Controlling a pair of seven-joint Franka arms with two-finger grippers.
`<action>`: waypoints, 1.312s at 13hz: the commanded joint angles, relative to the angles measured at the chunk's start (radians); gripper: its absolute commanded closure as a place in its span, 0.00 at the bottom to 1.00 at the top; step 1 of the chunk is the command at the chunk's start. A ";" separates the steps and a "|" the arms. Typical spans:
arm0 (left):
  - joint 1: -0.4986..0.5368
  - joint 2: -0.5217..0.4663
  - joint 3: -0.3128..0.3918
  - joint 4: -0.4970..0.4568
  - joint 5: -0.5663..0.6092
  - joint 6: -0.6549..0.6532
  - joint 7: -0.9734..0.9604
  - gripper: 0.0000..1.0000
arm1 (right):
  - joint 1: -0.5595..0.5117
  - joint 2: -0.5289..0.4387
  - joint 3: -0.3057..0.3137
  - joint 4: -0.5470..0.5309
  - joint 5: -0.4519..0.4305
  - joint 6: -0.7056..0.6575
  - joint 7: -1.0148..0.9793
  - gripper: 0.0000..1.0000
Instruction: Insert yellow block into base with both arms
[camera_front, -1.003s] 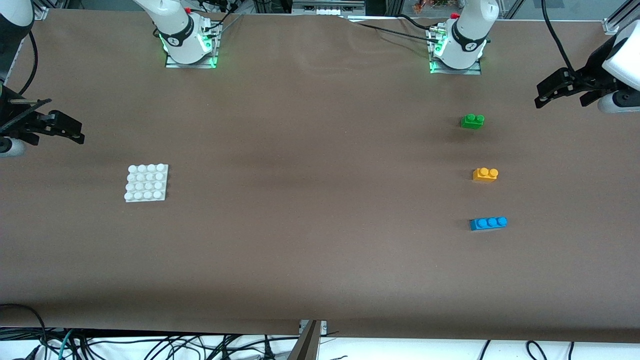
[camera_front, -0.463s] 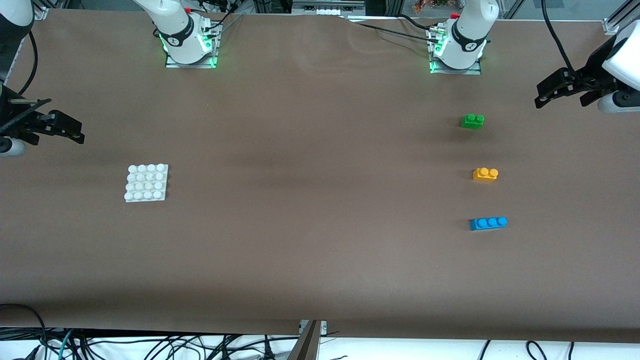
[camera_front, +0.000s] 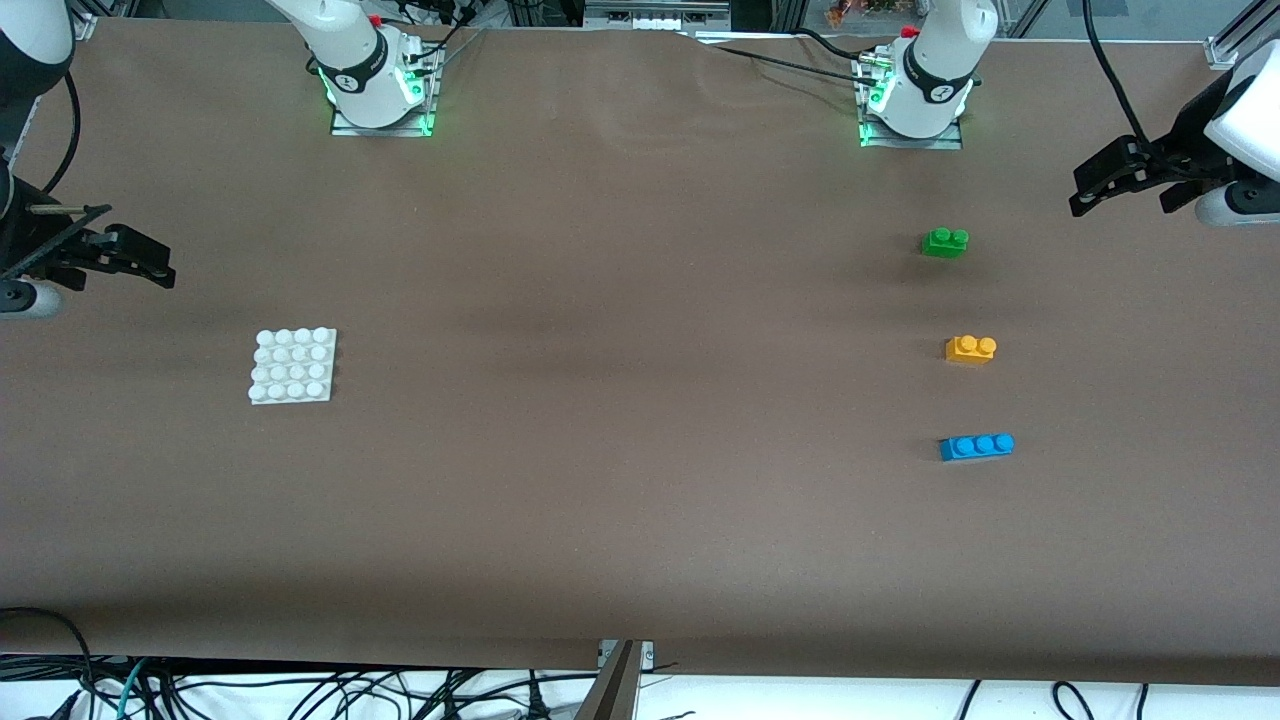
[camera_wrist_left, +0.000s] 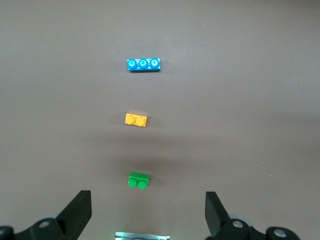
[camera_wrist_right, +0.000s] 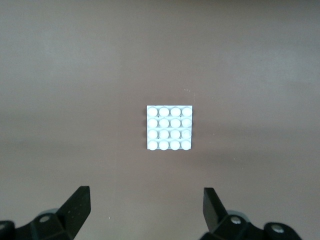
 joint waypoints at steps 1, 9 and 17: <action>0.006 0.001 -0.001 0.022 -0.019 -0.018 0.005 0.00 | -0.010 0.046 0.004 0.007 -0.008 -0.007 0.008 0.00; 0.006 0.001 -0.001 0.022 -0.019 -0.018 0.003 0.00 | -0.031 0.158 -0.045 -0.127 -0.023 0.211 0.014 0.00; 0.006 0.001 -0.001 0.022 -0.019 -0.018 0.003 0.00 | -0.034 0.276 -0.063 -0.271 -0.020 0.447 0.014 0.00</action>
